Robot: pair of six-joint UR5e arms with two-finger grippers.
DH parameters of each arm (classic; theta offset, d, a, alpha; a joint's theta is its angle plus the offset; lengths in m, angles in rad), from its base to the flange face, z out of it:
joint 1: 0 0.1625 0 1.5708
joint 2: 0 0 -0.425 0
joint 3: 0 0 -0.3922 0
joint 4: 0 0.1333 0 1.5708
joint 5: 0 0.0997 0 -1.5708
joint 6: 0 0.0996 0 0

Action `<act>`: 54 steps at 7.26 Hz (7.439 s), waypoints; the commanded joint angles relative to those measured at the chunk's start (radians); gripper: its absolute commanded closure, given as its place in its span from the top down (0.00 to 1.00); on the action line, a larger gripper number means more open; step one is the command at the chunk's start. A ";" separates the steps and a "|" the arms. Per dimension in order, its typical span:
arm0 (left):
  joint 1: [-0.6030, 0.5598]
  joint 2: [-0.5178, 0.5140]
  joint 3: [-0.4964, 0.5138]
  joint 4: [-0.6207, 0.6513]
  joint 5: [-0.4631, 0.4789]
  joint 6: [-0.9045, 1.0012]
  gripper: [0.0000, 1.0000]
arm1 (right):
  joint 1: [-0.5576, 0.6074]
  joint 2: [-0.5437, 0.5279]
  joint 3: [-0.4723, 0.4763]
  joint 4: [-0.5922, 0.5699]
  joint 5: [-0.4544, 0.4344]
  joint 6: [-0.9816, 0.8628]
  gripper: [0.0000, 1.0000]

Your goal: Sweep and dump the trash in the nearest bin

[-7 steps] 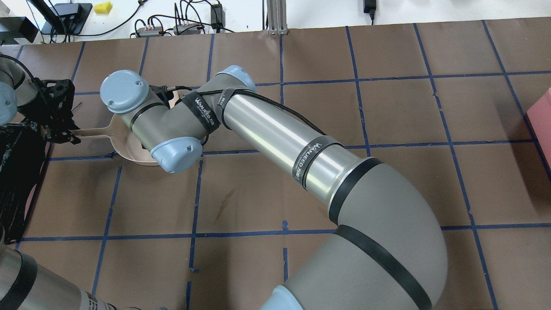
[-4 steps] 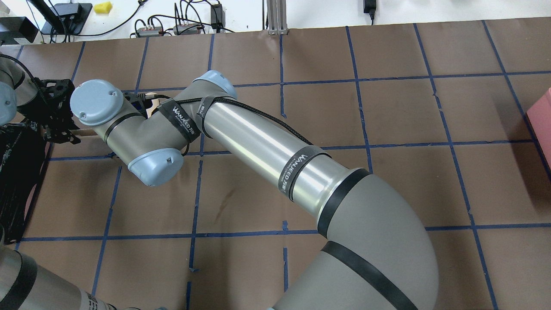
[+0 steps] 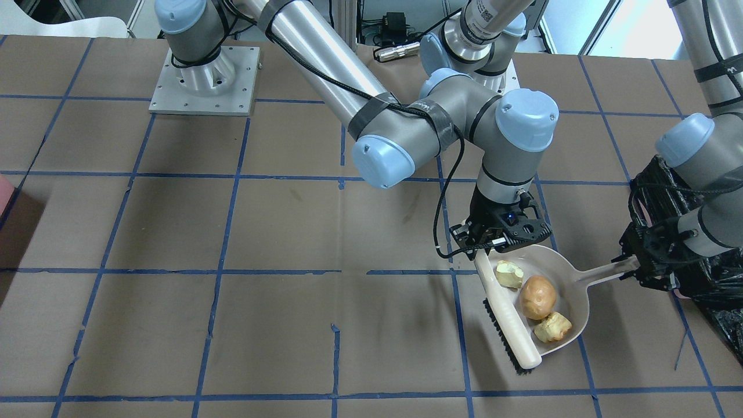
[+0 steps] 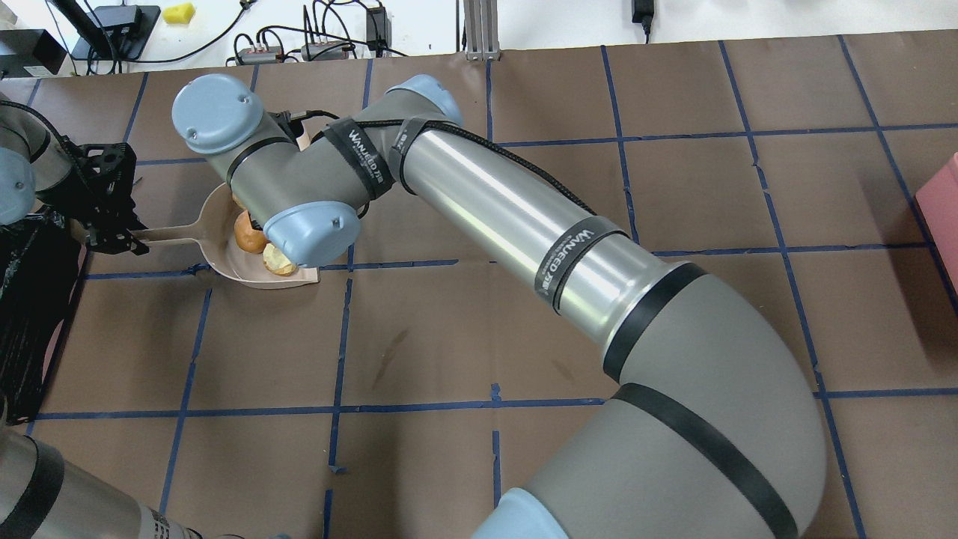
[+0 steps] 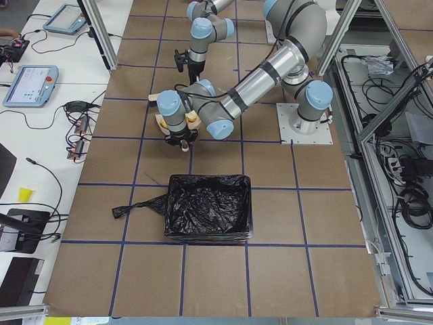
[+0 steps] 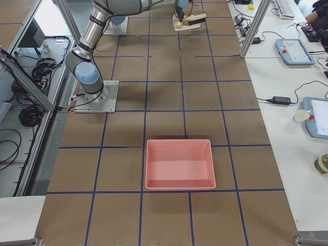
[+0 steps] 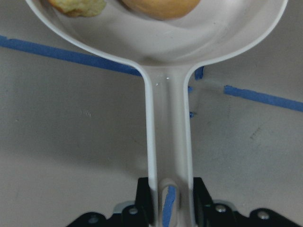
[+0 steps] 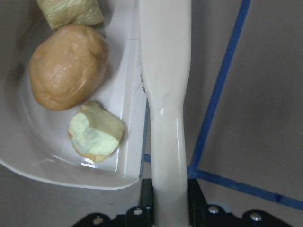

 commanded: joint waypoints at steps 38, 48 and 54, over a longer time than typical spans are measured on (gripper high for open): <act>0.561 0.166 0.264 -0.029 0.391 0.061 0.02 | -0.084 -0.729 1.213 -0.374 0.064 0.163 0.87; 0.478 0.309 0.281 -0.082 0.376 0.053 0.02 | -0.438 -0.753 0.612 0.262 0.069 -0.090 1.00; 0.218 0.338 0.242 -0.131 0.354 -0.198 0.02 | -0.658 -0.761 0.501 0.441 0.061 -0.290 1.00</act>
